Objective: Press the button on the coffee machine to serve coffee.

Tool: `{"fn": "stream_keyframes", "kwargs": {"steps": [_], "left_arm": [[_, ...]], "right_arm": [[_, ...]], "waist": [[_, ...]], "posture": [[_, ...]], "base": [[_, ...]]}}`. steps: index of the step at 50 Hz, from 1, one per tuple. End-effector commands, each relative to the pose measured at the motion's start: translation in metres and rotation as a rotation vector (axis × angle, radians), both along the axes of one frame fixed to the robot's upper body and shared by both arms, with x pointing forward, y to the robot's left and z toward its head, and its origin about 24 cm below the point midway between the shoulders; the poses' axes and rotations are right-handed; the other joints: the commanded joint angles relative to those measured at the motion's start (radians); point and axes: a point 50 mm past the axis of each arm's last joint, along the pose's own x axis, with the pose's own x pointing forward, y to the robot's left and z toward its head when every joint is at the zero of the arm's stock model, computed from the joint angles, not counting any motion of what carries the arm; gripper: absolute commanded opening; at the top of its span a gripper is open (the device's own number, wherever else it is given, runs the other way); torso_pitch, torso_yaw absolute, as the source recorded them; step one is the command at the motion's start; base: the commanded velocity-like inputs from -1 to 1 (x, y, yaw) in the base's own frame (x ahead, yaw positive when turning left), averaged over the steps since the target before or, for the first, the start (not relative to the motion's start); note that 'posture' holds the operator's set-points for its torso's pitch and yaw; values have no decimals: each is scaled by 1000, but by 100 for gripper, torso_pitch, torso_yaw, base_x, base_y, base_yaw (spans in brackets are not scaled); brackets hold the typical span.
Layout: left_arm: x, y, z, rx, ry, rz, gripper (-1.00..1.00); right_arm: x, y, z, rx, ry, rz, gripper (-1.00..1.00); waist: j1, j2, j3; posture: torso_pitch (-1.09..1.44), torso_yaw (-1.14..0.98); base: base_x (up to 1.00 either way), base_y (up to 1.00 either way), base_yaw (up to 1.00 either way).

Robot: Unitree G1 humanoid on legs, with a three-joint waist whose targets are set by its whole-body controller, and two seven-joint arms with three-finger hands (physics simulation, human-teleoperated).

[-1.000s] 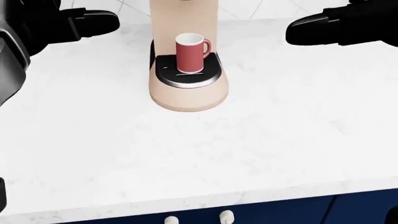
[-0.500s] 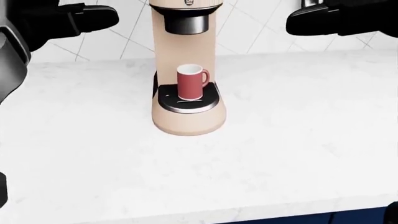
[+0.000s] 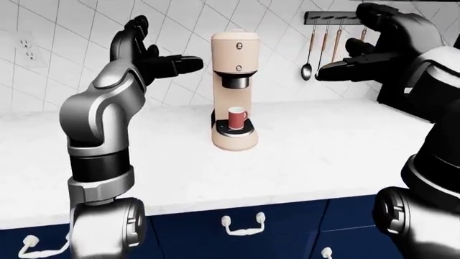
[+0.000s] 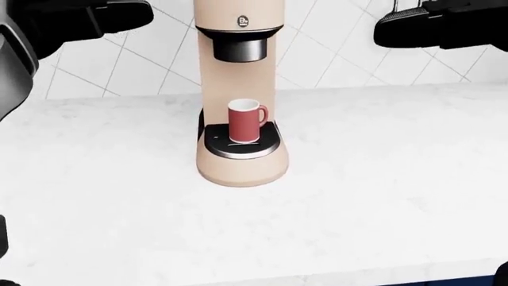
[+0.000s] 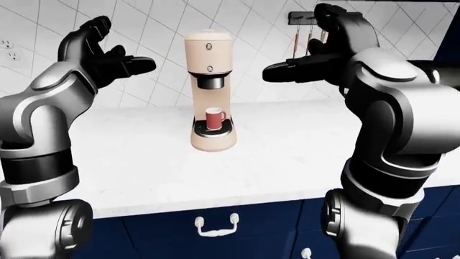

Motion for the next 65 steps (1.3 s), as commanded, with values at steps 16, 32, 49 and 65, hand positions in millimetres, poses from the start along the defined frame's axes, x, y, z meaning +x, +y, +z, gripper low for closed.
{"fn": "stream_keyframes", "kwargs": {"steps": [16,32,49,65], "left_arm": [[-4,-3,18,-5,-92,-12,100],[-6,-11,19,-19,-90,-48,100],[-43,-42,19,-66,-65,-202,100],[-90,-69,18,-154,-11,-352,100]], "right_arm": [[-6,-1,16,-5,-91,-6,100],[-1,2,13,1,-83,7,100],[8,2,10,13,-90,9,100],[10,4,4,24,-78,12,100]], "waist": [[5,-3,-46],[9,-4,-75],[7,-1,-79],[10,1,-82]], "posture": [[-68,0],[-74,0],[-74,0],[-74,0]], "base": [[0,0,0],[0,0,0],[0,0,0],[0,0,0]]}}
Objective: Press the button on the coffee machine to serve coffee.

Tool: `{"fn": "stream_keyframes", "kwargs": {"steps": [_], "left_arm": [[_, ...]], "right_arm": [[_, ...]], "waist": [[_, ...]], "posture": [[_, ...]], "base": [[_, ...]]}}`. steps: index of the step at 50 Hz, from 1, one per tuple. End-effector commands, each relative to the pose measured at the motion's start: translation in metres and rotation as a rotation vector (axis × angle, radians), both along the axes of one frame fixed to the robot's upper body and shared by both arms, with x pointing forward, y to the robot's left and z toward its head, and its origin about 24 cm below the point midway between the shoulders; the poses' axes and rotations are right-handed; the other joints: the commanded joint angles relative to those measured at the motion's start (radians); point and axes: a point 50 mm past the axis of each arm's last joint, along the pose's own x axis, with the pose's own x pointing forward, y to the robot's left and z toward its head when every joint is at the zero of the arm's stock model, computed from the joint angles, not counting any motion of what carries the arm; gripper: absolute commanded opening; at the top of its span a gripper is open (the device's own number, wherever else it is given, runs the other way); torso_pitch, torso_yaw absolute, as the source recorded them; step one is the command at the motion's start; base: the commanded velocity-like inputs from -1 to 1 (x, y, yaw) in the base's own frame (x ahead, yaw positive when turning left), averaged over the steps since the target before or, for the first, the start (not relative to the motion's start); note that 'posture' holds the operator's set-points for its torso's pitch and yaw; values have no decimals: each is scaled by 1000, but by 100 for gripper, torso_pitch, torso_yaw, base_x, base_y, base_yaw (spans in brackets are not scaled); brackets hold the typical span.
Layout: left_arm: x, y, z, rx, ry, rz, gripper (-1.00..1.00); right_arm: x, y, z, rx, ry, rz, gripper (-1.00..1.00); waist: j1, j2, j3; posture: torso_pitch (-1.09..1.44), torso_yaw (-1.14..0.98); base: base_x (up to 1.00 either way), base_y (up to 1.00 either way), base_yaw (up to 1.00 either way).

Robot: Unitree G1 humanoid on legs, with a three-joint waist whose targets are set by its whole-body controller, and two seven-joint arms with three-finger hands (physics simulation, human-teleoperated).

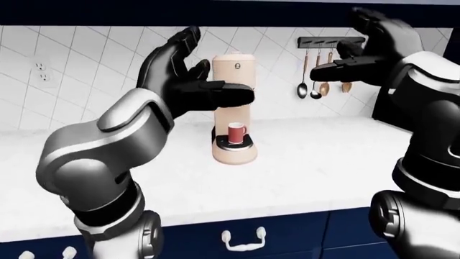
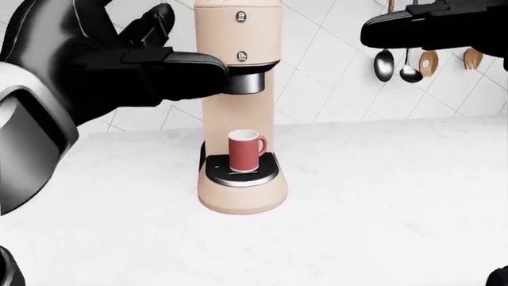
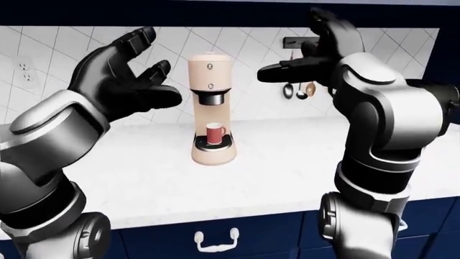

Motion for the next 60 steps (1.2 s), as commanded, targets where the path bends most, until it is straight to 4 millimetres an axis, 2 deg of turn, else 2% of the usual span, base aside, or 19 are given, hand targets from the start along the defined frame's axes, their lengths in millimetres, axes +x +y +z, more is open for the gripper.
{"fn": "stream_keyframes", "kwargs": {"steps": [1,7,14,21,34,41,51,60], "left_arm": [[-9,-5,11,-38,-33,-25,100],[-25,-18,15,-59,-21,-77,100],[-40,-29,24,-71,-25,-136,100],[-33,-32,19,-56,-22,-142,100],[-8,-37,11,-26,-29,-130,100],[11,-35,17,-21,-53,-118,100],[18,-44,3,-6,-46,-136,100],[21,-46,1,-9,-40,-138,100]], "right_arm": [[-5,0,14,-1,-68,-3,100],[-5,1,16,8,-73,5,100],[-1,2,5,12,-64,6,100],[-2,3,1,18,-63,5,100],[-1,4,2,17,-65,18,100],[0,3,3,19,-64,13,100],[-3,0,0,38,-73,8,100],[-4,1,-4,39,-64,7,100]], "waist": [[1,-2,3],[5,-2,2],[7,-1,2],[13,0,1],[13,-5,-4],[12,-8,-6],[11,-16,-9],[9,-20,-9]], "posture": [[-74,0],[-74,0],[-74,0],[-74,0],[-74,0],[-74,0],[-74,0],[-74,0]], "base": [[0,0,0],[0,0,0],[0,0,0],[0,0,0],[0,0,0],[0,0,0],[0,0,0],[0,0,0]]}}
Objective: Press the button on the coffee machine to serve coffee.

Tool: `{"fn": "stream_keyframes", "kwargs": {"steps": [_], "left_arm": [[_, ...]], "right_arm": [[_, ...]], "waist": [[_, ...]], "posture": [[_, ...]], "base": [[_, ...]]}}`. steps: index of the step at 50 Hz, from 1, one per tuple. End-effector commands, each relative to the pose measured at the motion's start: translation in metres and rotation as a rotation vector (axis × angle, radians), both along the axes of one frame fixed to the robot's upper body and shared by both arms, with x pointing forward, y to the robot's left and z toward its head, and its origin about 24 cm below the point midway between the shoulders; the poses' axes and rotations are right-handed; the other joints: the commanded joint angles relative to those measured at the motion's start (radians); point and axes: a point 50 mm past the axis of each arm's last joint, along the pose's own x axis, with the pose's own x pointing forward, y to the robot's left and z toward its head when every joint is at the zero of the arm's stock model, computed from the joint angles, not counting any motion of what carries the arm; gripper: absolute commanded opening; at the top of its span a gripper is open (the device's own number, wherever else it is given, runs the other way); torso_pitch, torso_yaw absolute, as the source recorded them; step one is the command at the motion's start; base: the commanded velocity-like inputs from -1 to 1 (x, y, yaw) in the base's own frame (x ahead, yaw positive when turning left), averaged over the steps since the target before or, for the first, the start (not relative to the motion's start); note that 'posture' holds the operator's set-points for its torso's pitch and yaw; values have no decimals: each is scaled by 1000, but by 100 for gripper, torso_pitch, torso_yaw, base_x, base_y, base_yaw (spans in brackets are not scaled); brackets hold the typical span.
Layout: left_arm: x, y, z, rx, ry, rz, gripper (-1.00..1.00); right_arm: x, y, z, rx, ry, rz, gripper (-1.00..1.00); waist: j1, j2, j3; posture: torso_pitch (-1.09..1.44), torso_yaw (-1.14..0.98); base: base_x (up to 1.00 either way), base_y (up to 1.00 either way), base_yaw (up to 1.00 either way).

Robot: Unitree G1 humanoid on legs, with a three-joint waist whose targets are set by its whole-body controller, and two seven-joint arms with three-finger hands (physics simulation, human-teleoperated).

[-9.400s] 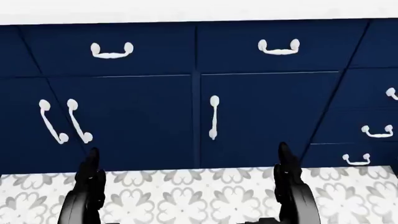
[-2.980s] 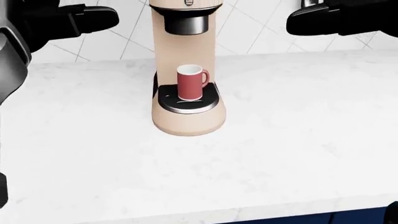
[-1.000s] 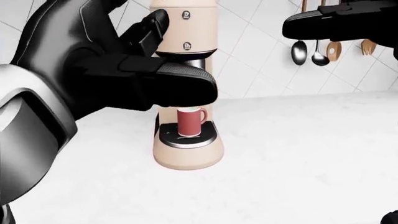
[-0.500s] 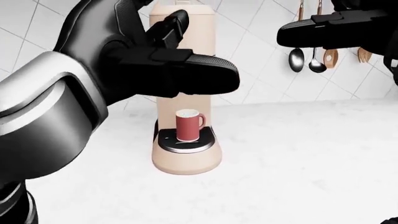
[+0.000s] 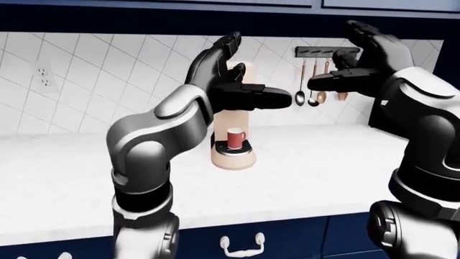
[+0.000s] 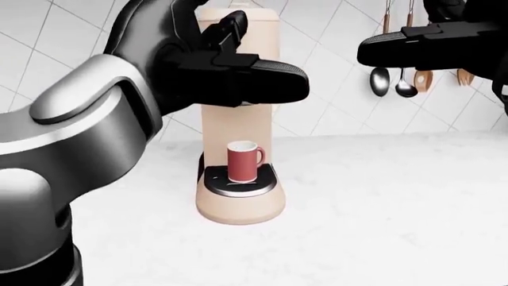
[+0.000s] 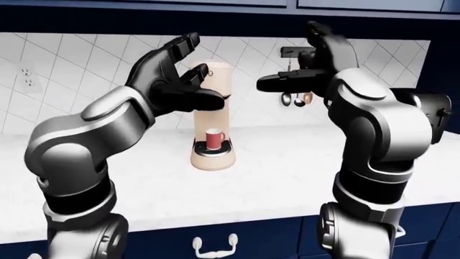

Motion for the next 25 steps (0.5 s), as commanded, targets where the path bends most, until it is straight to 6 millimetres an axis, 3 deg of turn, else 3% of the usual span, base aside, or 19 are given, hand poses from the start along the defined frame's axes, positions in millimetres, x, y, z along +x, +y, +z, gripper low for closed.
{"fn": "stream_keyframes", "kwargs": {"steps": [1,25], "left_arm": [[-1,2,12,-25,-52,13,100],[15,4,-2,-15,-28,31,100]], "right_arm": [[-3,1,15,-4,-73,1,100],[-3,2,11,5,-73,0,100]], "waist": [[0,-5,5],[0,-10,0]], "posture": [[-74,0],[-74,0]], "base": [[0,0,0],[0,0,0]]}}
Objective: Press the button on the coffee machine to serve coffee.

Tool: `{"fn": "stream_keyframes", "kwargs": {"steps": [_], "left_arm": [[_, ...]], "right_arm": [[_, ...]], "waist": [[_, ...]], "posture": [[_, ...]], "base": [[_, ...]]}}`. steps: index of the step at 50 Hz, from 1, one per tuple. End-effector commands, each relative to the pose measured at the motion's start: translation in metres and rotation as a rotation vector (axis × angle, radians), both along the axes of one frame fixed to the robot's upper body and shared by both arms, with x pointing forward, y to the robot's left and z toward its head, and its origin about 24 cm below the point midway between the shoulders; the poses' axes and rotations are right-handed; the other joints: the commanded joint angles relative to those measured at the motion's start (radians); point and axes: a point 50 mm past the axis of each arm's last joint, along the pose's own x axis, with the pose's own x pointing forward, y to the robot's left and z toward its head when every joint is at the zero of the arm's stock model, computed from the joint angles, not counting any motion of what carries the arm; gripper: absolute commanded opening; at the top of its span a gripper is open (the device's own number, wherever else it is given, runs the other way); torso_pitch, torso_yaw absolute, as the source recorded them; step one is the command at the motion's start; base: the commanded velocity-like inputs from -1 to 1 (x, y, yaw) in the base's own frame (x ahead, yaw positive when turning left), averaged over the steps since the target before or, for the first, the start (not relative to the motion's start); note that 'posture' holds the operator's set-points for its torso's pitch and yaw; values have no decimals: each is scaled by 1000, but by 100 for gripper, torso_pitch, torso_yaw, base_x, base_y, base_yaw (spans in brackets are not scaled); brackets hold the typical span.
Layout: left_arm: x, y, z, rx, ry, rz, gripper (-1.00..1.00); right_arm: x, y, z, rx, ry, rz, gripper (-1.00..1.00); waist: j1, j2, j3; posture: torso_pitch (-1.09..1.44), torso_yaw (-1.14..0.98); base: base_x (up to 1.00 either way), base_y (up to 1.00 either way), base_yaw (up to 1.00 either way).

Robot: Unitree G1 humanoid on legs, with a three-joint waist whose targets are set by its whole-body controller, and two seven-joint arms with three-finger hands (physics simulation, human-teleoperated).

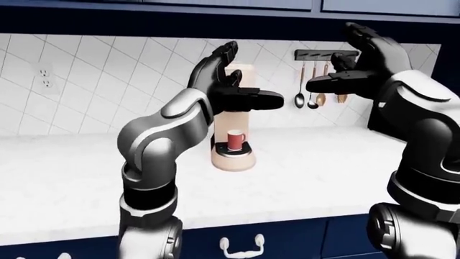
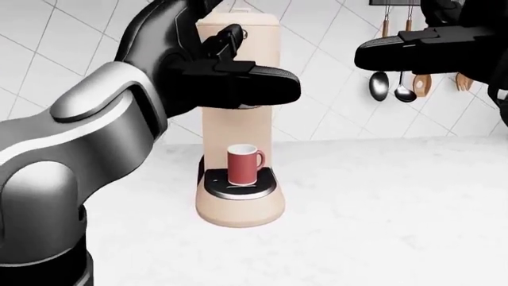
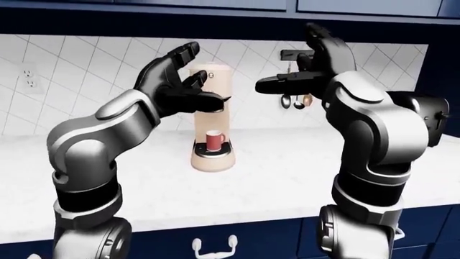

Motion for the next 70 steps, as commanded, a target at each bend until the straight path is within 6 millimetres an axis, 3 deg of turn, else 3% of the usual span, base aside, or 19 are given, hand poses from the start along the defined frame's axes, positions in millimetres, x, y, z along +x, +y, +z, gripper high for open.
{"fn": "stream_keyframes", "kwargs": {"steps": [1,13,37,45,70], "left_arm": [[-1,1,15,-24,-67,10,100],[1,-1,12,-21,-61,2,100],[27,-6,3,-28,-47,17,100],[35,-5,-7,-20,-37,25,100],[46,-14,-7,-33,-34,19,100]], "right_arm": [[-3,0,15,-3,-69,-4,100],[-3,0,11,3,-67,-3,100],[0,1,-4,20,-51,1,100],[1,2,-2,21,-52,5,100],[-3,-1,-7,27,-51,-5,100]], "waist": [[1,-4,6],[0,-6,5],[-1,-11,1],[-2,-12,0],[-3,-18,-2]], "posture": [[-74,0],[-74,0],[-74,0],[-74,0],[-74,0]], "base": [[0,0,0],[0,0,0],[0,0,0],[0,0,0],[0,0,0]]}}
